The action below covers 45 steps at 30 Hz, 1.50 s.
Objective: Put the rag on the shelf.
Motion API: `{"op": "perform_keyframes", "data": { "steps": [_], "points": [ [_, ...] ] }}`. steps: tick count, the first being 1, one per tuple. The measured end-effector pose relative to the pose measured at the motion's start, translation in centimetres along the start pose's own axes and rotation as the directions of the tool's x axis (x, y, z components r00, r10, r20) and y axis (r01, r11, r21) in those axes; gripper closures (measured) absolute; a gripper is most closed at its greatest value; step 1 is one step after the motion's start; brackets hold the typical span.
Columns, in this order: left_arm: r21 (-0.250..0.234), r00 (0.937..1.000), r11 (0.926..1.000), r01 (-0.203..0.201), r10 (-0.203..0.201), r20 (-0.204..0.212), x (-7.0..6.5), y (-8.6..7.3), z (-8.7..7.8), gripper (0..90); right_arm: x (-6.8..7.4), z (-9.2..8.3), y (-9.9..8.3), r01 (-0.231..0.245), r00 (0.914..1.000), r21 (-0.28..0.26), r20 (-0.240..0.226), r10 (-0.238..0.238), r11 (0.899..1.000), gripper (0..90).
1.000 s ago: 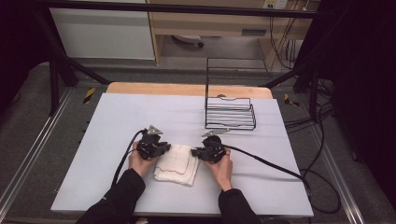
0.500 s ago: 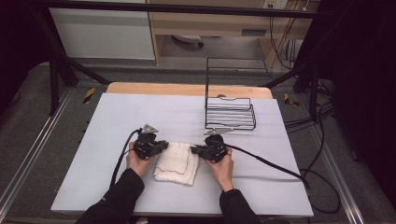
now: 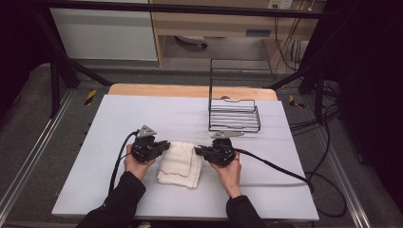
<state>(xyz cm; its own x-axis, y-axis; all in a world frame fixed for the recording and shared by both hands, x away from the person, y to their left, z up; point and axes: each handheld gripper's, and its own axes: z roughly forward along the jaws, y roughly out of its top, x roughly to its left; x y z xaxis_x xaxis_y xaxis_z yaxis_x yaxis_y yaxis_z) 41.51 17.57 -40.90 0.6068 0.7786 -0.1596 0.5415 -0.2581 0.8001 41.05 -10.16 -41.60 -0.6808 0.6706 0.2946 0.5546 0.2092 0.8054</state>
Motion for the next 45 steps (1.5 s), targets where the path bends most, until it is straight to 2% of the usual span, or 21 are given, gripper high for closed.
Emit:
{"op": "perform_keyframes", "data": {
  "steps": [8, 13, 24, 33, 39, 45],
  "points": [
    [-0.062, 0.9998, 0.9980, -0.013, 0.014, 0.013, -0.5, 0.5, -1.6, 81.8, 0.5, -1.3, 0.5, 0.020, 0.9998, -0.058, -0.009, -0.020, 0.998, 81.1],
    [-0.094, 0.9998, 0.9954, -0.021, 0.022, 0.004, -0.7, 0.6, -2.2, 81.7, 1.2, -1.9, 1.2, 0.059, 0.9983, -0.074, 0.003, -0.059, 0.995, 81.1],
    [-0.178, 0.9996, 0.9837, -0.025, 0.027, 0.006, -1.4, 1.2, -3.9, 81.9, 2.1, -3.3, 2.2, 0.102, 0.9948, -0.138, 0.011, -0.101, 0.985, 81.0],
    [-0.219, 0.9992, 0.9751, -0.036, 0.038, 0.006, -1.9, 1.7, -4.9, 82.0, 2.8, -4.5, 2.9, 0.128, 0.9918, -0.179, 0.013, -0.127, 0.976, 81.1],
    [-0.251, 0.9988, 0.9669, -0.047, 0.049, -0.001, -2.3, 2.0, -5.5, 82.0, 3.2, -5.2, 3.3, 0.145, 0.9894, -0.202, 0.020, -0.144, 0.969, 81.0],
    [-0.280, 0.9991, 0.9591, -0.038, 0.042, 0.007, -2.6, 2.3, -6.1, 82.0, 3.6, -5.7, 3.8, 0.163, 0.9866, -0.221, 0.029, -0.161, 0.962, 81.1]
  ]
}}
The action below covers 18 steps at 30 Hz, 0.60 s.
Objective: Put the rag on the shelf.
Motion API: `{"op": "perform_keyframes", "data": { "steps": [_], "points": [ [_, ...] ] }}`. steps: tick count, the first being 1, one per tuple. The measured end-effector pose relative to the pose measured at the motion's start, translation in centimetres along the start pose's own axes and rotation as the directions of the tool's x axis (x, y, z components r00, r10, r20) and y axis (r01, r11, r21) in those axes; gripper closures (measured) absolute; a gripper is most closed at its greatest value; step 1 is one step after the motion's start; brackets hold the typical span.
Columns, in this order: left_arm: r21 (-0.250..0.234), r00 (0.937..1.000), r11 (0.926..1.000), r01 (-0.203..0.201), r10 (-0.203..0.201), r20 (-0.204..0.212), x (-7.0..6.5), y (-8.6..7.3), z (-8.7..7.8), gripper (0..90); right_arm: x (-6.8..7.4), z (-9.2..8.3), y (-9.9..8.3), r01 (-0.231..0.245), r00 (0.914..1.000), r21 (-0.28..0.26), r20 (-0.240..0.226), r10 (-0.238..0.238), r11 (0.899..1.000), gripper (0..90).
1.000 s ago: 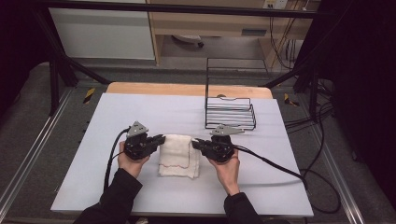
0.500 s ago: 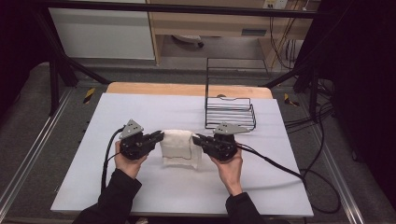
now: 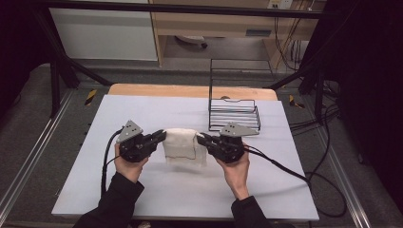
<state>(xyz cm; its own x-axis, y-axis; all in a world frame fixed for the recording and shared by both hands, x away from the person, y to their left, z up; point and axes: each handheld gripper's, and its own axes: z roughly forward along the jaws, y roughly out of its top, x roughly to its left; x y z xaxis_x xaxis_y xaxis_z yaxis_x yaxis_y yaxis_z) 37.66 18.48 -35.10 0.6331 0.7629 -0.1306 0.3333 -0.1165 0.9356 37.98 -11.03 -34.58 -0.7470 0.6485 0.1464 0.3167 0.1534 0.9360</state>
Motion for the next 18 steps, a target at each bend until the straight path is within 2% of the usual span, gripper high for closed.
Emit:
{"op": "perform_keyframes", "data": {
  "steps": [9, 18],
  "points": [
    [-0.053, 0.9997, 0.9983, -0.022, 0.022, -0.012, -0.5, 1.0, -0.5, 82.1, 0.2, -0.6, 0.7, 0.014, 0.9999, -0.062, 0.008, -0.013, 0.998, 81.1],
    [-0.115, 0.9997, 0.9931, -0.023, 0.023, 0.001, -1.2, 2.4, -0.6, 82.0, 0.1, -1.7, 2.0, 0.035, 0.9990, -0.120, 0.031, -0.031, 0.992, 81.2]
  ]
}}
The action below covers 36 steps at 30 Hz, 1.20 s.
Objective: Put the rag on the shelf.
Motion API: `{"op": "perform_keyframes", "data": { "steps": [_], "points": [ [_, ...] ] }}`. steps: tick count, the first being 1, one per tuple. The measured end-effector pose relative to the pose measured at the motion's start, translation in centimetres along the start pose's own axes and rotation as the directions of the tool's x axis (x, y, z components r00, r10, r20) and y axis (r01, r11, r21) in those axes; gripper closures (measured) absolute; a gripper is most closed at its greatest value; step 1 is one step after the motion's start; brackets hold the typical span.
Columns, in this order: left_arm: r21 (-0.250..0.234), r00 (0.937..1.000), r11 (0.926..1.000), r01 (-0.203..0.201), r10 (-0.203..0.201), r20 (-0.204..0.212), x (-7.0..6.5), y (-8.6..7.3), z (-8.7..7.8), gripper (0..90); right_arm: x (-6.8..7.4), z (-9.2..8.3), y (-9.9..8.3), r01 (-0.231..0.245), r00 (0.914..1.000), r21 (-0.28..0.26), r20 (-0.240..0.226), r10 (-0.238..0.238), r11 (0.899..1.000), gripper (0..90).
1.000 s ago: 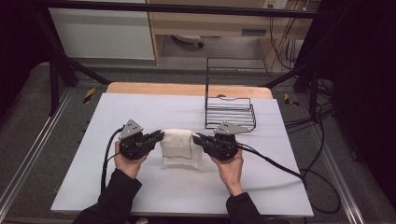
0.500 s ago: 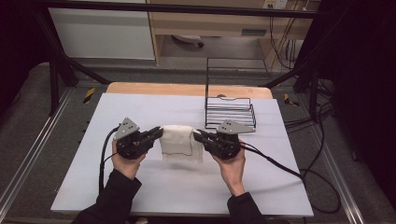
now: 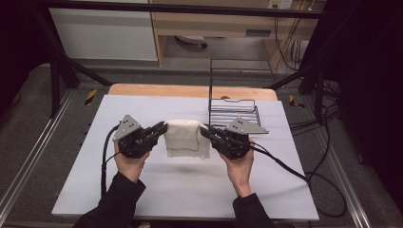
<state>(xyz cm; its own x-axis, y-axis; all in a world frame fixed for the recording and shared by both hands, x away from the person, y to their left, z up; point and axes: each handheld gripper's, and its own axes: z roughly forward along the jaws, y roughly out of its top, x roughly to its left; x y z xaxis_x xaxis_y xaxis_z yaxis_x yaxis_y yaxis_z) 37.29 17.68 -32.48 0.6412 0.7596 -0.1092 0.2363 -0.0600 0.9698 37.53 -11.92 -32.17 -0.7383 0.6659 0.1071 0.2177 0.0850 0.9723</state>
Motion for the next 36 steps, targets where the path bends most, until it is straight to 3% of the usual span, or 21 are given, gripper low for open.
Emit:
{"op": "perform_keyframes", "data": {
  "steps": [13, 36],
  "points": [
    [-0.062, 0.9998, 0.9980, 0.013, -0.013, 0.012, -0.4, 1.6, 0.7, 82.1, -0.5, -0.8, 1.7, 0.027, 0.9992, -0.061, 0.029, -0.026, 0.998, 81.2],
    [-0.120, 0.9994, 0.9927, 0.001, 0.003, 0.034, -1.9, 5.0, 4.1, 82.2, -2.7, -3.2, 4.1, 0.054, 0.9937, -0.136, 0.105, -0.039, 0.989, 81.3]
  ]
}}
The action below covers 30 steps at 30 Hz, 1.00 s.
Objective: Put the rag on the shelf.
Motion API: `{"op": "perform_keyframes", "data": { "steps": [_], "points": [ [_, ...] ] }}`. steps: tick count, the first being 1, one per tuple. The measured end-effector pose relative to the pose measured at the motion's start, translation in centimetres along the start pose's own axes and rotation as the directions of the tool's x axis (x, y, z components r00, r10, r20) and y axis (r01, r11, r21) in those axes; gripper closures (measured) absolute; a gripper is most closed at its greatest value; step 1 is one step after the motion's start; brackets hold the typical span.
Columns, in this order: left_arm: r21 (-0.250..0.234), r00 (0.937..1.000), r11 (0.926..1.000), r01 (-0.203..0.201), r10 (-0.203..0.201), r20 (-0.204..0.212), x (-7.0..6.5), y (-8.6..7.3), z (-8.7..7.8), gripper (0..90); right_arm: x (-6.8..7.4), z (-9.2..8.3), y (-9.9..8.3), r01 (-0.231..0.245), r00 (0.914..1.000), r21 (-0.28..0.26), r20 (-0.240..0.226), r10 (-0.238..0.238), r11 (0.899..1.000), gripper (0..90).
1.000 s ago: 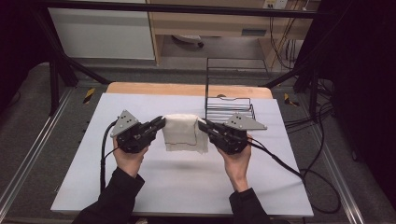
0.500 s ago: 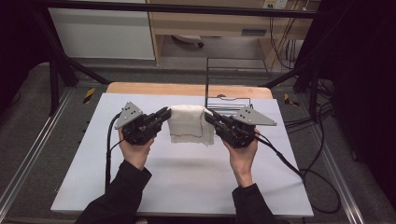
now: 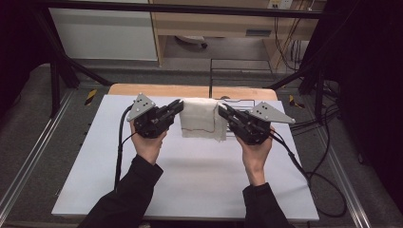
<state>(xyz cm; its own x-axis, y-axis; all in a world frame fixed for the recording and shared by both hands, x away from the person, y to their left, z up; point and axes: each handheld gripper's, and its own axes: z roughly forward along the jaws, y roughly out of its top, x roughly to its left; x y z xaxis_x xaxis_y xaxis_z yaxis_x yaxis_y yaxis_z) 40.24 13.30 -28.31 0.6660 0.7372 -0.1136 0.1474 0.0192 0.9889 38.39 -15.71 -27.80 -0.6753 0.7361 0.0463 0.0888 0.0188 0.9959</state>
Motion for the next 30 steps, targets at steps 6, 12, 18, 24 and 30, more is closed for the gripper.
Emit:
{"op": "perform_keyframes", "data": {
  "steps": [6, 12, 18, 24, 30],
  "points": [
    [-0.013, 0.9999, 0.9999, -0.002, 0.002, 0.013, -0.5, 0.7, 1.0, 82.3, -0.8, -0.5, 0.7, 0.002, 0.9997, -0.024, 0.023, -0.002, 1.000, 81.4],
    [-0.028, 0.9997, 0.9996, -0.010, 0.010, 0.021, -1.0, 1.6, 1.8, 82.3, -1.5, -1.0, 1.4, 0.005, 0.9992, -0.040, 0.041, -0.003, 0.999, 81.4],
    [-0.045, 0.9994, 0.9988, -0.017, 0.019, 0.027, -1.6, 2.5, 2.6, 82.3, -2.2, -1.5, 2.3, 0.014, 0.9981, -0.054, 0.061, -0.010, 0.998, 81.5],
    [-0.061, 0.9992, 0.9980, -0.015, 0.017, 0.037, -1.9, 3.2, 3.4, 82.3, -2.9, -1.8, 3.3, 0.029, 0.9963, -0.064, 0.083, -0.023, 0.998, 81.4],
    [-0.077, 0.9991, 0.9968, -0.019, 0.022, 0.037, -2.3, 4.2, 4.2, 82.3, -3.5, -2.0, 4.0, 0.025, 0.9951, -0.081, 0.097, -0.017, 0.996, 81.5]
  ]
}}
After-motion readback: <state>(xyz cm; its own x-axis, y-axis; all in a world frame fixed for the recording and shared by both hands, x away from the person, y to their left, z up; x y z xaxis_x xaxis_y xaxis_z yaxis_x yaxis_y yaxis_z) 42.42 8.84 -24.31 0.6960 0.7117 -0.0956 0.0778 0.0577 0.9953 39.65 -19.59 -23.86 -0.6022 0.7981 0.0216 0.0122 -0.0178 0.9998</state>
